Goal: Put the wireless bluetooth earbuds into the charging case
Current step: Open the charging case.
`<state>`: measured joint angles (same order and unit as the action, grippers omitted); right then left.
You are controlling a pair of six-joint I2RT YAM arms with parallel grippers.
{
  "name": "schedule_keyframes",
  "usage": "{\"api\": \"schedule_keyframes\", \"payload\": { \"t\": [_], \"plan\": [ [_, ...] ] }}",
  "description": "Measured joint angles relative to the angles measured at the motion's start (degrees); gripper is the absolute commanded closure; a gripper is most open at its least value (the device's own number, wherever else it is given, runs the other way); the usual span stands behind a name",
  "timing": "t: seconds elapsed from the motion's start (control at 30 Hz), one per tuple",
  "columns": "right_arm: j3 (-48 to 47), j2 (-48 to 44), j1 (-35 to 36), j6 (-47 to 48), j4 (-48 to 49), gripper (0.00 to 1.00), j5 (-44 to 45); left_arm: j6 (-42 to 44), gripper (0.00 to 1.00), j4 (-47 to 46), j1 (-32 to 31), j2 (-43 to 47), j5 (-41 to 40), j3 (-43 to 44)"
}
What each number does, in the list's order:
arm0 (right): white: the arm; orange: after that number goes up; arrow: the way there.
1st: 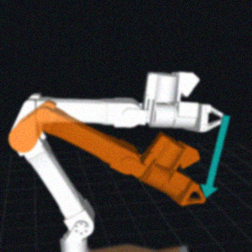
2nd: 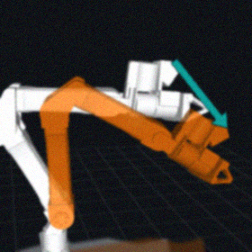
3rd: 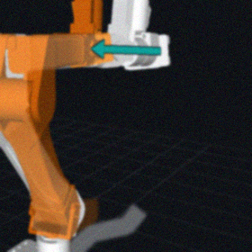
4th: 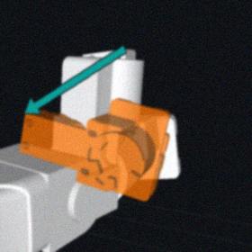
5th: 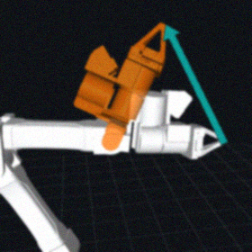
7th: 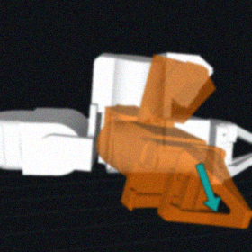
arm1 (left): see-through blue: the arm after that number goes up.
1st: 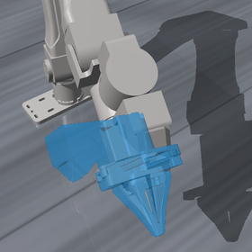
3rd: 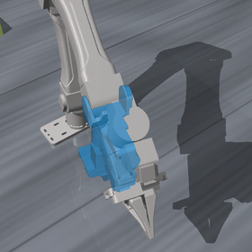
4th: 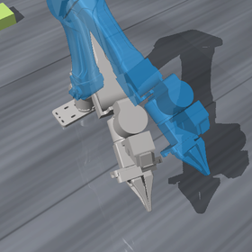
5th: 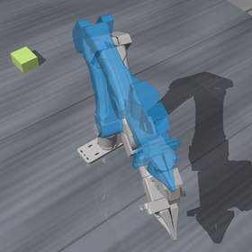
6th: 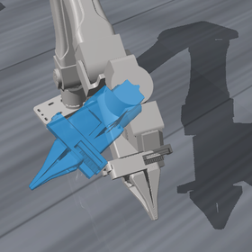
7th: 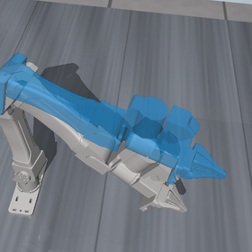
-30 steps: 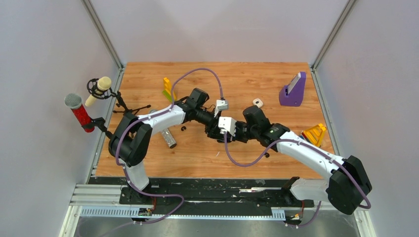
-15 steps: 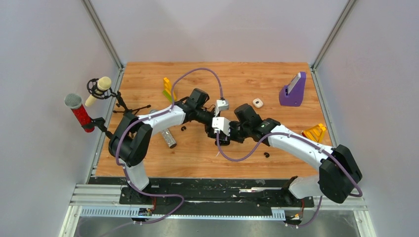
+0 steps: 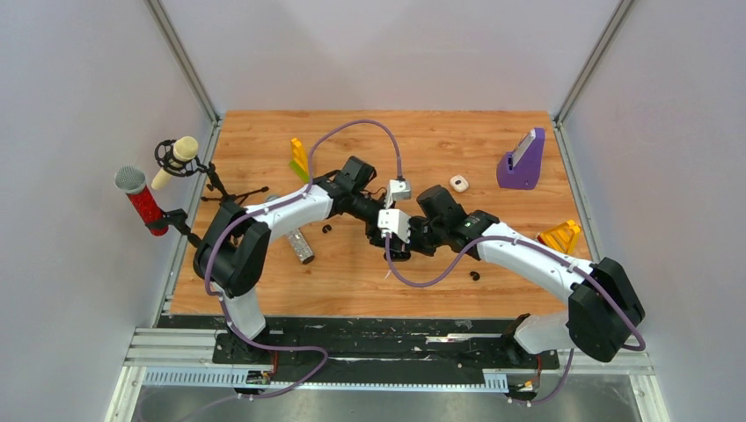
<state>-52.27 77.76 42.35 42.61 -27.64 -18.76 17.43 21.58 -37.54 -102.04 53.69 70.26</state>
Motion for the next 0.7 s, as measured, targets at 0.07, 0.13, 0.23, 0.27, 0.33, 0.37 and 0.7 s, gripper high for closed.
{"api": "schedule_keyframes", "payload": {
  "t": [0.07,0.13,0.23,0.27,0.33,0.37,0.7],
  "plan": [
    [0.00,0.00,0.00,0.00,0.02,0.96,0.22,0.61,0.35,1.11,-0.04,-0.13,0.07,0.35],
    [0.00,-0.02,0.00,0.00,0.02,0.96,0.35,1.20,0.35,1.97,-0.11,-0.50,0.28,0.83],
    [0.00,-0.31,0.00,-0.02,0.04,0.96,0.72,2.14,0.35,3.48,-0.11,-1.03,0.50,1.55],
    [0.00,-0.57,0.00,-0.04,0.07,0.96,0.74,2.34,0.36,3.74,-0.11,-1.16,0.63,1.64],
    [0.00,-1.29,0.00,-0.11,0.04,0.97,0.76,2.51,0.39,4.24,-0.11,-1.27,0.92,1.68],
    [0.00,-1.64,0.00,-0.11,0.04,0.96,0.76,2.54,0.41,4.39,-0.11,-1.29,1.01,1.68],
    [0.00,-2.10,0.00,-0.09,0.09,0.95,0.70,2.45,0.43,4.44,-0.20,-1.57,1.29,1.70]
  ]
}}
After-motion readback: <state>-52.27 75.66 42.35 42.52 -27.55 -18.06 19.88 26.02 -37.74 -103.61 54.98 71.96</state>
